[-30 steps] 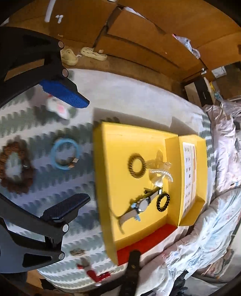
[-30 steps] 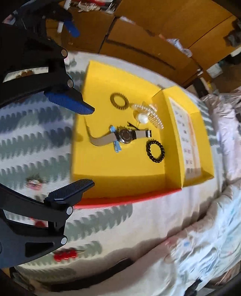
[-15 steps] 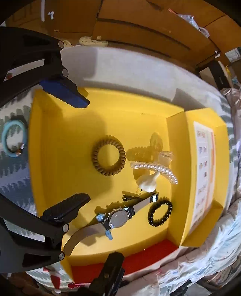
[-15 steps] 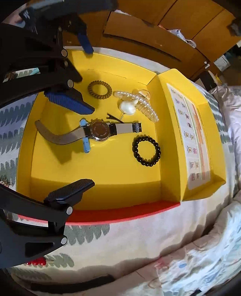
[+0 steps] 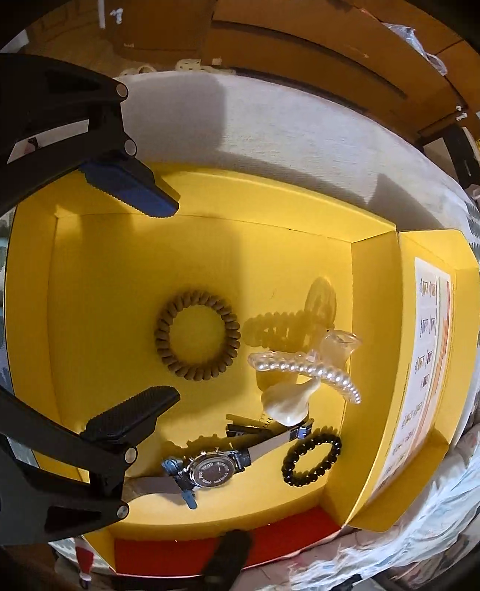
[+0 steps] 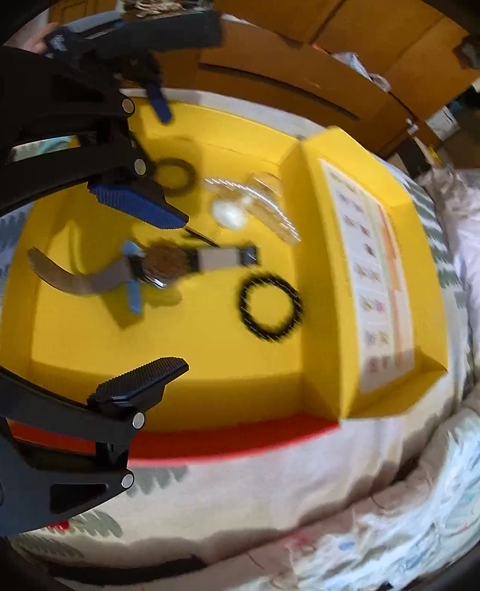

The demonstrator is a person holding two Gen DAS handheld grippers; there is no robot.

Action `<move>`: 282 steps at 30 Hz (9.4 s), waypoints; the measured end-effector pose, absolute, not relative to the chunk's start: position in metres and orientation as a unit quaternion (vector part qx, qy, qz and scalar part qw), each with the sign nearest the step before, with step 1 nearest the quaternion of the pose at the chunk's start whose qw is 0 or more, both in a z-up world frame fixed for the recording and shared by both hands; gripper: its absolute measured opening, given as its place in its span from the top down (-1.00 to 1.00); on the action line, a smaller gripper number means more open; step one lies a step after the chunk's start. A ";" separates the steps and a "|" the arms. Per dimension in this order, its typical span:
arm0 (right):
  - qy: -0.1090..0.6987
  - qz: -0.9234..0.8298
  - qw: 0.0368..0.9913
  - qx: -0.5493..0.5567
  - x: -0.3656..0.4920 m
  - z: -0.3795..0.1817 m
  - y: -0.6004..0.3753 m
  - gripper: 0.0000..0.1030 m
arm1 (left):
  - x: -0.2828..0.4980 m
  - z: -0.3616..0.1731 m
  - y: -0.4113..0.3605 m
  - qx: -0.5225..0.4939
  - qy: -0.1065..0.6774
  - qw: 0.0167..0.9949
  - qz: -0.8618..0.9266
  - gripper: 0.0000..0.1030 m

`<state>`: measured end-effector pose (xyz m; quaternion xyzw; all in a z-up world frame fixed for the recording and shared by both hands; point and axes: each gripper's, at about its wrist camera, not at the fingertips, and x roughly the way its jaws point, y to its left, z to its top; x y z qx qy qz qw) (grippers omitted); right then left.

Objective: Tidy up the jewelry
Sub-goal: 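Move both open tools back over the jewelry box, then close left tool on the wooden bead bracelet while right tool grasps the black bead bracelet, then lift both bracelets out of the box and carry them onto the bedspread, then open left tool to drop the wooden bracelet while right tool releases the black bracelet, then move both open tools back over the jewelry box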

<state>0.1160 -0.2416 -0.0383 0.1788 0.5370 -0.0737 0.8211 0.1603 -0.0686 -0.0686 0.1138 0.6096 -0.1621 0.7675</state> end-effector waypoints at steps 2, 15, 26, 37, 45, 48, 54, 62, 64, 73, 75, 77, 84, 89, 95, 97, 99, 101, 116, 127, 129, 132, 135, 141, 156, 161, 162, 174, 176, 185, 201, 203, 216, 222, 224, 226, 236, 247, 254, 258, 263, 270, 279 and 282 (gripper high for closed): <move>0.542 -0.076 0.819 0.174 0.127 -0.039 -0.246 -0.45 | 0.162 -0.068 -0.067 0.110 0.610 0.768 -0.162 -0.79; 0.559 -0.093 0.816 0.113 0.180 -0.061 -0.249 -0.45 | 0.184 -0.087 -0.071 0.104 0.624 0.758 -0.159 -0.28; 0.579 -0.103 0.804 0.083 0.201 -0.084 -0.252 -0.34 | 0.186 -0.091 -0.076 0.122 0.616 0.765 -0.141 0.23; 0.616 -0.120 0.775 0.072 0.221 -0.100 -0.257 0.08 | 0.180 -0.090 -0.080 0.112 0.626 0.758 -0.149 0.57; 0.648 -0.119 0.749 0.077 0.237 -0.105 -0.258 0.20 | 0.174 -0.088 -0.083 0.111 0.628 0.755 -0.156 0.68; 0.652 -0.123 0.745 0.076 0.237 -0.104 -0.258 0.25 | 0.174 -0.087 -0.082 0.110 0.631 0.751 -0.158 0.77; 0.666 -0.121 0.732 0.082 0.243 -0.104 -0.254 0.57 | 0.172 -0.086 -0.083 0.118 0.635 0.748 -0.156 0.81; 0.661 -0.121 0.734 0.098 0.226 -0.107 -0.263 0.75 | 0.178 -0.086 -0.073 0.104 0.647 0.738 -0.160 0.81; 0.659 -0.120 0.736 0.098 0.220 -0.106 -0.264 0.75 | 0.178 -0.085 -0.071 0.104 0.645 0.740 -0.161 0.81; 0.641 -0.117 0.751 0.109 0.205 -0.095 -0.264 0.77 | 0.180 -0.080 -0.070 0.110 0.639 0.744 -0.161 0.81; 0.637 -0.121 0.754 0.107 0.204 -0.090 -0.264 0.78 | 0.178 -0.078 -0.071 0.107 0.639 0.745 -0.161 0.81; 0.629 -0.118 0.760 0.111 0.201 -0.082 -0.267 0.78 | 0.178 -0.076 -0.072 0.105 0.639 0.745 -0.162 0.81; 0.610 -0.116 0.777 0.102 0.190 -0.048 -0.260 0.82 | 0.175 -0.049 -0.064 0.089 0.620 0.759 -0.177 0.81; 0.611 -0.113 0.776 0.107 0.189 -0.039 -0.259 0.82 | 0.169 -0.035 -0.061 0.085 0.608 0.767 -0.184 0.81; 0.633 -0.116 0.760 0.091 0.208 -0.074 -0.257 0.80 | 0.164 -0.030 -0.058 0.084 0.606 0.768 -0.192 0.81; 0.647 -0.118 0.748 0.091 0.215 -0.084 -0.258 0.72 | 0.163 -0.031 -0.058 0.085 0.606 0.767 -0.193 0.81; 0.649 -0.116 0.745 0.095 0.219 -0.088 -0.258 0.72 | 0.164 -0.031 -0.060 0.085 0.605 0.767 -0.193 0.81; 0.652 -0.121 0.744 0.088 0.221 -0.089 -0.257 0.72 | 0.164 -0.031 -0.060 0.084 0.605 0.768 -0.193 0.81; 0.667 -0.118 0.730 0.091 0.221 -0.102 -0.259 0.64 | 0.161 -0.036 -0.065 0.090 0.610 0.762 -0.196 0.81; 0.672 -0.136 0.725 0.068 0.229 -0.110 -0.250 0.78 | 0.160 -0.035 -0.065 0.090 0.611 0.761 -0.198 0.81; 0.673 -0.136 0.724 0.072 0.228 -0.111 -0.251 0.78 | 0.160 -0.034 -0.064 0.090 0.610 0.762 -0.200 0.81; 0.666 -0.140 0.729 0.070 0.225 -0.110 -0.252 0.78 | 0.159 -0.033 -0.064 0.088 0.610 0.761 -0.202 0.81; 0.658 -0.140 0.737 0.070 0.220 -0.102 -0.251 0.78 | 0.159 -0.032 -0.063 0.087 0.609 0.761 -0.204 0.81; 0.643 -0.141 0.750 0.066 0.211 -0.074 -0.246 0.78 | 0.157 -0.030 -0.063 0.087 0.607 0.763 -0.204 0.81; 0.606 -0.159 0.778 0.052 0.163 0.015 -0.257 0.79 | 0.143 -0.006 -0.060 0.085 0.592 0.774 -0.210 0.81; 0.591 -0.165 0.787 0.062 0.136 0.043 -0.258 0.79 | 0.126 0.011 -0.055 0.088 0.581 0.782 -0.209 0.81; 0.589 -0.167 0.788 0.065 0.127 0.049 -0.261 0.79 | 0.121 0.017 -0.052 0.089 0.576 0.785 -0.210 0.81; 0.568 -0.185 0.797 0.087 0.023 0.079 -0.283 0.78 | 0.059 0.054 -0.003 0.093 0.544 0.812 -0.191 0.81; 0.564 -0.187 0.799 0.093 0.004 0.079 -0.285 0.79 | 0.047 0.054 0.008 0.094 0.543 0.814 -0.185 0.81; 0.554 -0.209 0.798 0.112 -0.084 0.071 -0.299 0.79 | 0.002 0.038 0.058 0.101 0.547 0.815 -0.162 0.81; 0.567 -0.201 0.782 0.162 -0.167 0.012 -0.317 0.78 | -0.027 -0.034 0.101 0.105 0.601 0.782 -0.131 0.81; 0.573 -0.202 0.777 0.163 -0.166 0.002 -0.319 0.78 | -0.024 -0.043 0.101 0.110 0.607 0.777 -0.124 0.81; 0.599 -0.201 0.754 0.180 -0.156 -0.061 -0.346 0.77 | -0.015 -0.076 0.095 0.132 0.629 0.759 -0.106 0.80; 0.598 -0.213 0.758 0.150 -0.159 -0.068 -0.349 0.69 | -0.016 -0.067 0.092 0.134 0.613 0.771 -0.111 0.20; 0.595 -0.211 0.761 0.149 -0.160 -0.067 -0.349 0.68 | -0.016 -0.062 0.088 0.138 0.608 0.775 -0.108 0.10; 0.592 -0.213 0.763 0.147 -0.161 -0.063 -0.349 0.64 | -0.018 -0.058 0.085 0.133 0.605 0.777 -0.116 -0.10; 0.550 -0.196 0.802 0.124 -0.166 -0.018 -0.317 -0.29 | -0.024 -0.021 0.081 0.073 0.579 0.795 -0.167 -0.72; 0.498 -0.138 0.846 0.132 -0.127 0.024 -0.264 -0.46 | -0.028 0.003 0.068 0.073 0.532 0.820 -0.197 -0.88; 0.499 -0.085 0.850 0.145 -0.072 0.031 -0.226 -0.46 | -0.017 0.020 0.050 0.083 0.507 0.835 -0.195 -0.88; 0.510 -0.064 0.846 0.140 -0.032 0.027 -0.204 -0.46 | -0.003 0.027 0.032 0.096 0.494 0.843 -0.191 -0.88; 0.515 -0.043 0.842 0.155 0.001 0.014 -0.192 -0.46 | 0.027 0.023 0.017 0.090 0.504 0.839 -0.187 -0.89; 0.531 -0.030 0.832 0.156 0.034 -0.014 -0.198 -0.46 | 0.080 0.015 -0.014 0.073 0.532 0.816 -0.214 -0.89; 0.526 -0.033 0.830 0.184 0.048 -0.030 -0.221 -0.46 | 0.149 -0.012 -0.048 0.064 0.567 0.794 -0.211 -0.89; 0.523 -0.031 0.832 0.181 0.047 -0.030 -0.219 -0.46 | 0.162 -0.014 -0.068 0.069 0.568 0.788 -0.227 -0.89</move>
